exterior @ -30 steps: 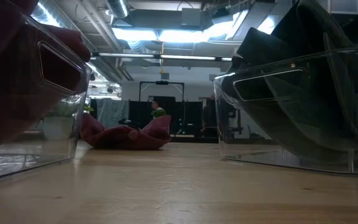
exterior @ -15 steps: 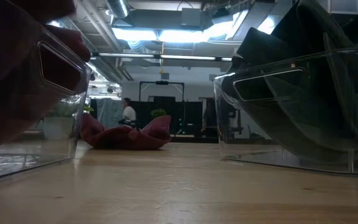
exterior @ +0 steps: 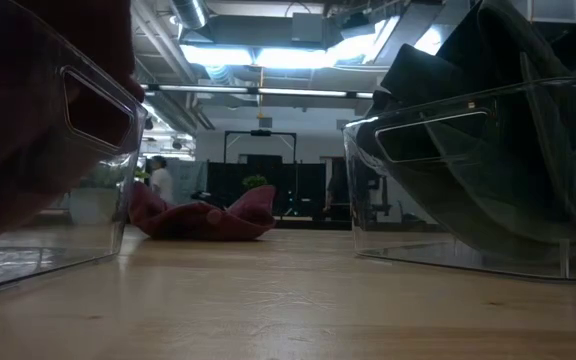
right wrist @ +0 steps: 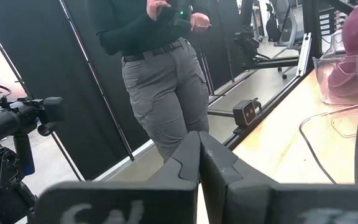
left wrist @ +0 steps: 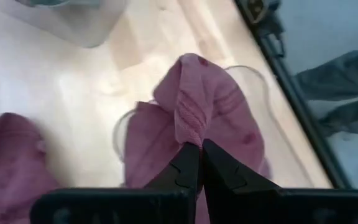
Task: Pick & Place hat
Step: Put the top red cap into the left transparent bin, then put the red cap into the left transparent bin
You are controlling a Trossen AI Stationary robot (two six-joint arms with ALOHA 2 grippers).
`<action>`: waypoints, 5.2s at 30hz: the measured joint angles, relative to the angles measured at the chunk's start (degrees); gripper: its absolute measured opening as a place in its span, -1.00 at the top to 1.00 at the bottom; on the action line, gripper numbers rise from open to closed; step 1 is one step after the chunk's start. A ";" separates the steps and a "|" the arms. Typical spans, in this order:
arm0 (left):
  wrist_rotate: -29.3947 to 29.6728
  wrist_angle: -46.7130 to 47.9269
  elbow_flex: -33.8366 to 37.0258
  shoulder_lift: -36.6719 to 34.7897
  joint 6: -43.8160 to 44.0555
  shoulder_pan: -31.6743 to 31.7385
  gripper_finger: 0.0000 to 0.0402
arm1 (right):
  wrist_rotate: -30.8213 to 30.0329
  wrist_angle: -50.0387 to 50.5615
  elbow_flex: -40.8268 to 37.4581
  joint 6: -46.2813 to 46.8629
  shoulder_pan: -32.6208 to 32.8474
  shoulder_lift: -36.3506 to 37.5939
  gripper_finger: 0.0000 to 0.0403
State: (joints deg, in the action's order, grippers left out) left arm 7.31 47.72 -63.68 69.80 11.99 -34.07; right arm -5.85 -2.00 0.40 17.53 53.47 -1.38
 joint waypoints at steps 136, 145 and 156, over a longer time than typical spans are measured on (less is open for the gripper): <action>2.14 -17.12 7.27 28.74 -17.68 34.50 0.01 | 0.00 0.00 0.00 0.01 0.01 0.01 0.97; 2.12 -21.23 7.84 28.74 -18.36 34.50 0.01 | 0.00 0.01 0.00 0.00 0.01 0.00 0.97; 2.01 -19.70 7.82 29.87 -18.29 34.58 0.10 | 0.00 0.00 0.00 -0.01 0.01 0.01 0.97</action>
State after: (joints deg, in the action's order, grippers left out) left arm 9.32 28.02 -55.85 99.67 -6.30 0.51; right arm -5.85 -2.00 0.40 17.52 53.47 -1.37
